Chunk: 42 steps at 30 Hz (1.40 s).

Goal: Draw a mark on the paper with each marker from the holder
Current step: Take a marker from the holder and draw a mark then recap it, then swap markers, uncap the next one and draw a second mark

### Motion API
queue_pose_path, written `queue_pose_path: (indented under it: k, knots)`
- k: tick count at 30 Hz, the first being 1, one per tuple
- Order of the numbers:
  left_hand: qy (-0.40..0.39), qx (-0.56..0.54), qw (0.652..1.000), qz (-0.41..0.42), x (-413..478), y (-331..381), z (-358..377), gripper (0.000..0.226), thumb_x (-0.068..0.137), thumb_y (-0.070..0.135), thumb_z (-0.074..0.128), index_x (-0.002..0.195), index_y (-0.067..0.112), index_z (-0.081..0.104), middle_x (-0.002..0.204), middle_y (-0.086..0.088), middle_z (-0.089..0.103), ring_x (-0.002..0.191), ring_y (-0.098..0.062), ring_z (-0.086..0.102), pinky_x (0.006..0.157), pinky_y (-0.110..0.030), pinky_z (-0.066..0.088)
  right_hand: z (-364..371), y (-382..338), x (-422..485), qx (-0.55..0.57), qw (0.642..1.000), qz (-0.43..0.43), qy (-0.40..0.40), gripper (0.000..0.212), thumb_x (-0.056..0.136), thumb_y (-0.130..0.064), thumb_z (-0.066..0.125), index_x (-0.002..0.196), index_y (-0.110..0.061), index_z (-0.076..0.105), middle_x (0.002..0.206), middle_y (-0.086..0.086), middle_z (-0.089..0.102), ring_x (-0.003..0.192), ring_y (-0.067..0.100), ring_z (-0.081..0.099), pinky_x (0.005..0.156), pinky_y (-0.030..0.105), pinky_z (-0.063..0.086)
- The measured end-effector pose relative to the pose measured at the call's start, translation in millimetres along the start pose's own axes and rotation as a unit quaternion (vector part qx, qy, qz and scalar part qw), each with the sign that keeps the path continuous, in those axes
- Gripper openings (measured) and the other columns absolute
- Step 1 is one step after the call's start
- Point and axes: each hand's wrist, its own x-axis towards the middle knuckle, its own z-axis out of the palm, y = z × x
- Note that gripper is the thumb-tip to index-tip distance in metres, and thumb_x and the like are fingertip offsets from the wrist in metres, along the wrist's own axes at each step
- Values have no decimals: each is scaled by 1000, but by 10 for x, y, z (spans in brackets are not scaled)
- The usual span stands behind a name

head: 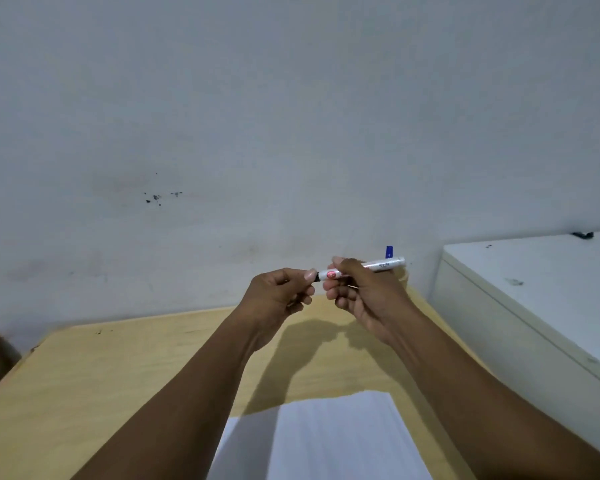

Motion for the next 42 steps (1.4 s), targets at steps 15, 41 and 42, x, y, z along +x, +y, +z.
queue_pose_path:
  k: [15,41,42]
  knots:
    - [43,438,873,212,957,578,874,14,87,26,78,86,12,78,72,4,77,70,-11,73,62,-20,55,-1501,-658,582,-197,950,27,242,47,96,-50,61,104,-4,63,75,18,72,50,21,55,43,27,40]
    - [61,417,885,198,476,717,635,25,83,38,81,88,13,82,71,4,75,67,-8,71,65,-21,55,-154,126,189,181,972,151,11,62,86,-64,66,103,-5,65,63,6,63,38,10,45,33,19,26]
    - [60,408,891,192,354,763,518,27,83,39,81,87,13,82,69,3,75,63,-7,70,64,-21,54,-17,144,192,221,965,144,14,59,86,-63,67,102,-6,63,62,5,60,37,8,42,33,18,24]
